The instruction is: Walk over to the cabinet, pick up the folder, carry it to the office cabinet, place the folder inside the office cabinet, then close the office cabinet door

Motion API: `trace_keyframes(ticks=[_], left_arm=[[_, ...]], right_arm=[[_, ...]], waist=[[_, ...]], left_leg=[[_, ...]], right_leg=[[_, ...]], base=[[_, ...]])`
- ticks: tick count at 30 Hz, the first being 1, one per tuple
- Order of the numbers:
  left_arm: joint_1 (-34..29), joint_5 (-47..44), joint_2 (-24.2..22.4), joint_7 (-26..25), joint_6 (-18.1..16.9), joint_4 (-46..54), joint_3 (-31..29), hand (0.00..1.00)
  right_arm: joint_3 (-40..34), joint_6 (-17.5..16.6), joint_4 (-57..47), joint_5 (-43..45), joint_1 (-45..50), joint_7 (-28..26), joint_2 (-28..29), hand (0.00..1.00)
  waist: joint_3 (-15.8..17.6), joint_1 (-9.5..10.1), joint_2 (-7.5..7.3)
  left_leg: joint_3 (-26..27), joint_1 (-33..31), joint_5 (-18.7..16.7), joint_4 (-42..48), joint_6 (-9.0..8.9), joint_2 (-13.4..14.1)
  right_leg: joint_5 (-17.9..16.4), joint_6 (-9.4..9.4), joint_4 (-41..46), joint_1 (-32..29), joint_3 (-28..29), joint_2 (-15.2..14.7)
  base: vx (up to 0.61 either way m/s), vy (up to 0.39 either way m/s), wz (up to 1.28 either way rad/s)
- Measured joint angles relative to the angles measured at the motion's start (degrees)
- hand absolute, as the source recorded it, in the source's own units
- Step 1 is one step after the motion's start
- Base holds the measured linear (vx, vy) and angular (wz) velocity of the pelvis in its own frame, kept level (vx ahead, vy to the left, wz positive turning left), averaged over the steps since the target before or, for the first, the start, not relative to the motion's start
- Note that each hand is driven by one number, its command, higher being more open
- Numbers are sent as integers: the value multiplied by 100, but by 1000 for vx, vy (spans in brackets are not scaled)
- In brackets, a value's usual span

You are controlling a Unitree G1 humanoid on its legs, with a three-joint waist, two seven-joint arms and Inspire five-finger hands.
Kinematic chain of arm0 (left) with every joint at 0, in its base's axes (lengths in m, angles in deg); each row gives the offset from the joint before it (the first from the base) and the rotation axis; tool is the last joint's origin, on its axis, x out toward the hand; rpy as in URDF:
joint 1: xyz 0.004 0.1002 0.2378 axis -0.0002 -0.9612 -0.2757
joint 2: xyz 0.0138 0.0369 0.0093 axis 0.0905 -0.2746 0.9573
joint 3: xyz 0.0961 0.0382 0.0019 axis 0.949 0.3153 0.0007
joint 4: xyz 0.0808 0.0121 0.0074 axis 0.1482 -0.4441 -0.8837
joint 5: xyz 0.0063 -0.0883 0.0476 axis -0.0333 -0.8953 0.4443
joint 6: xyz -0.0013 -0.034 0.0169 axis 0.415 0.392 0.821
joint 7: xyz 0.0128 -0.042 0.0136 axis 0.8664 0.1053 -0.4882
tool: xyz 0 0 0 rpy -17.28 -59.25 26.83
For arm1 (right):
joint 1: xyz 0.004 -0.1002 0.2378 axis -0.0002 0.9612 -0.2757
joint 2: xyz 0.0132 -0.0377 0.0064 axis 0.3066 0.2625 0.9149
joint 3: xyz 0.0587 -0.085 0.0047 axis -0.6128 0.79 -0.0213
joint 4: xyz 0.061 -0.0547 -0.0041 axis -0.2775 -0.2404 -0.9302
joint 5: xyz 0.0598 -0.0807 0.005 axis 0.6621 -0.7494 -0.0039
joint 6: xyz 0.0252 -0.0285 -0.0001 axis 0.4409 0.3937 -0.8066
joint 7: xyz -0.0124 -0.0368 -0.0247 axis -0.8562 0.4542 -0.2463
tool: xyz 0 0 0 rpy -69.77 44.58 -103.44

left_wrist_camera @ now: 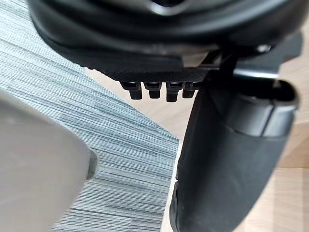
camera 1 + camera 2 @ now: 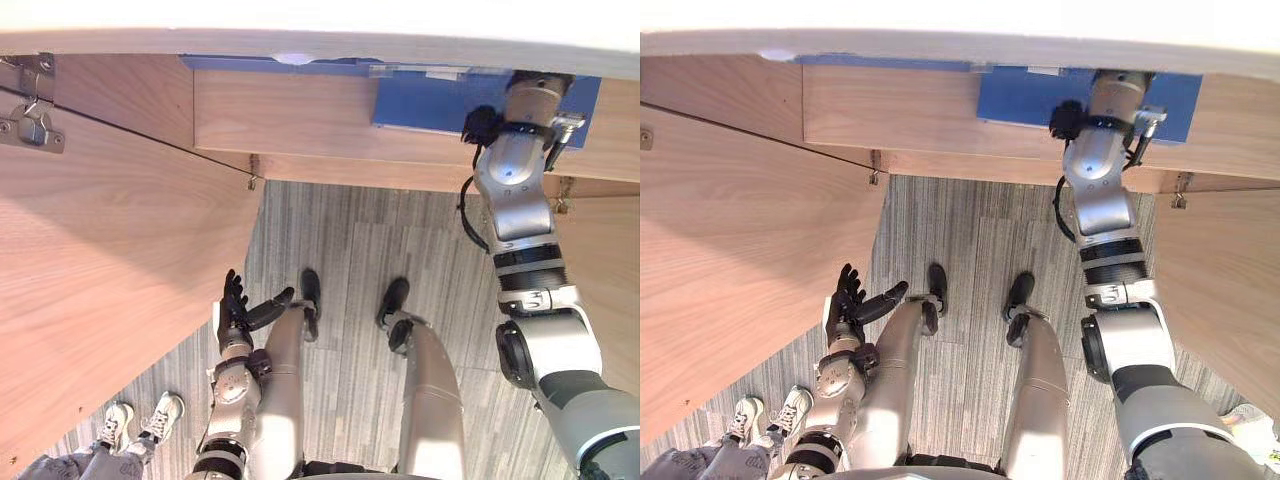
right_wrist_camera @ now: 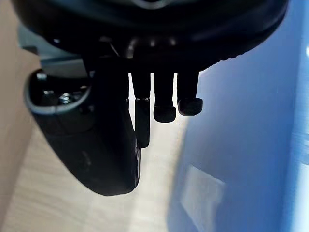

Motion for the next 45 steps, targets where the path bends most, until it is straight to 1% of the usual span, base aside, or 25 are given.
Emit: trace_keyframes(ticks=[5,9,11,12,13,15,17,21,25,27,31,40,45], left_arm=[[0,2,-92,3,2,192,-33,100],[-2,3,-96,3,12,193,-46,100],[-6,4,-59,2,14,179,-89,100],[-6,4,-48,2,19,167,-102,100],[-8,7,-20,3,28,116,-114,100],[-8,7,-14,3,34,58,-114,100],[-12,7,-12,4,39,-100,-113,100],[-14,8,-8,11,43,-293,-112,100],[-16,6,4,10,43,-359,-114,100],[-16,4,14,10,29,-354,-114,100],[-16,-9,24,7,27,-359,-115,100],[-11,-230,5,-32,-67,-289,-114,100],[-11,-338,-49,-83,-76,-215,-113,100]], right_arm=[[17,-2,-644,-4,199,-35,5,0],[59,-62,-1089,-1,942,-166,62,0],[257,-159,-1273,0,1493,-354,157,0],[318,-182,-1276,0,1625,-433,193,0],[489,-190,-1262,2,2056,-654,325,0],[571,-191,-1222,2,2351,-789,433,0],[700,-191,-867,-3,2638,-993,582,0],[694,-187,-241,-51,2735,-1125,696,0],[682,-183,63,-253,2663,-1123,710,0],[673,-130,393,-281,2348,-1080,710,0],[638,-66,688,-274,1809,-963,648,0],[644,199,1720,-273,438,-670,315,0],[709,264,1855,-205,253,-611,234,0]], waist=[[1,-22,2],[1,-32,1],[0,-98,1],[0,-122,1],[0,-166,0],[0,-179,0],[-1,-211,-2],[-1,-225,-2],[-1,-217,-2],[-1,-217,-2],[-1,-176,-2],[-1,-103,-1],[-1,-104,-1]], left_leg=[[-9,54,-1,90,0,25],[-10,264,-7,88,1,24],[-10,298,-11,66,3,24],[-9,300,-12,63,5,23],[-9,311,-12,79,6,25],[-8,333,-12,83,7,27],[7,375,-9,85,10,28],[16,376,-6,81,13,36],[31,356,-4,48,14,56],[42,304,4,26,22,54],[46,162,33,-11,32,49],[-11,-61,166,-174,36,-24],[-28,-81,197,-191,34,-36]], right_leg=[[-7,-8,80,81,-8,-3],[-12,-9,53,322,-15,-4],[-13,-9,-3,379,-26,0],[-13,-9,-6,379,-26,0],[-12,-9,0,384,-24,-1],[-12,-9,12,397,-21,-1],[-11,-9,35,413,3,0],[2,-6,22,410,15,13],[43,-4,-36,399,21,40],[66,-5,-65,346,30,43],[107,-5,-111,208,27,46],[184,-10,-246,34,-63,8],[196,-18,-252,25,-89,-6]], base=[[-10,-12,2],[-41,-22,3],[-89,-27,-1],[-109,-36,-2],[-89,-34,-1],[-63,-31,-1],[-53,-47,-2],[-31,-45,-2],[4,-22,-3],[0,0,0],[0,0,0],[-15,-21,5],[-19,-34,3]])
